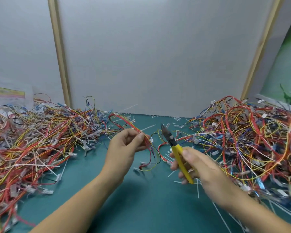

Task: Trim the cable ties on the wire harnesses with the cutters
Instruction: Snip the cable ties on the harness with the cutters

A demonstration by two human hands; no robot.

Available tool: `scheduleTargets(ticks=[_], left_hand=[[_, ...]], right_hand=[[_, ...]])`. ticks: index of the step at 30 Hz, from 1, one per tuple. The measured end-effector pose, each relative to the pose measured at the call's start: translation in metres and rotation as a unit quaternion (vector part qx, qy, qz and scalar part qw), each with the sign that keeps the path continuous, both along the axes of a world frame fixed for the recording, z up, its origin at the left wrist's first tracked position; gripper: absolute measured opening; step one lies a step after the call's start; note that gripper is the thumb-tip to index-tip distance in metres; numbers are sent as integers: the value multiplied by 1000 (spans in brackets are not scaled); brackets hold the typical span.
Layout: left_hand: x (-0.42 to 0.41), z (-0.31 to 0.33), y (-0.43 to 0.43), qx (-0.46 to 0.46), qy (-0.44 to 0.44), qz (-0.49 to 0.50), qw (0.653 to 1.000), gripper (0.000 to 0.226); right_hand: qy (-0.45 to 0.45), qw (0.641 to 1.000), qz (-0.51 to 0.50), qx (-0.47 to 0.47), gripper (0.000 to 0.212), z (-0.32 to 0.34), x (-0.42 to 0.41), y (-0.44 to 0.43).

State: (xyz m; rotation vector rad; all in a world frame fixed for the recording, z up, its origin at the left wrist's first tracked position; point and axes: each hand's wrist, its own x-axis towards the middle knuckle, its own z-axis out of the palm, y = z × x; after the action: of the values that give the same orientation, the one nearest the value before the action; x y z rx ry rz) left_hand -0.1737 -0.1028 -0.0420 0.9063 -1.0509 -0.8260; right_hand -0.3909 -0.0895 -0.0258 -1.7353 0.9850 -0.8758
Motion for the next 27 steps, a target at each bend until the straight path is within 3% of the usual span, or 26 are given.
scheduleTargets(ticks=[2,5,9,27], left_hand=[[-1,0,3,3,6,-5,1000,7],[-1,4,6,11,25,-8,1000,22],[-2,7,10,3,-4,-45,999,29],[-6,-4,12,-38,-113,-115,986,34]], right_hand=[[-26,1000,4,16,40,-8,4,-3],[-48,998,3,47,42,-16,1,-4],[-15,999,2,28,55,-12,-4,-4],[20,997,-3,69,65,-6,0,2]])
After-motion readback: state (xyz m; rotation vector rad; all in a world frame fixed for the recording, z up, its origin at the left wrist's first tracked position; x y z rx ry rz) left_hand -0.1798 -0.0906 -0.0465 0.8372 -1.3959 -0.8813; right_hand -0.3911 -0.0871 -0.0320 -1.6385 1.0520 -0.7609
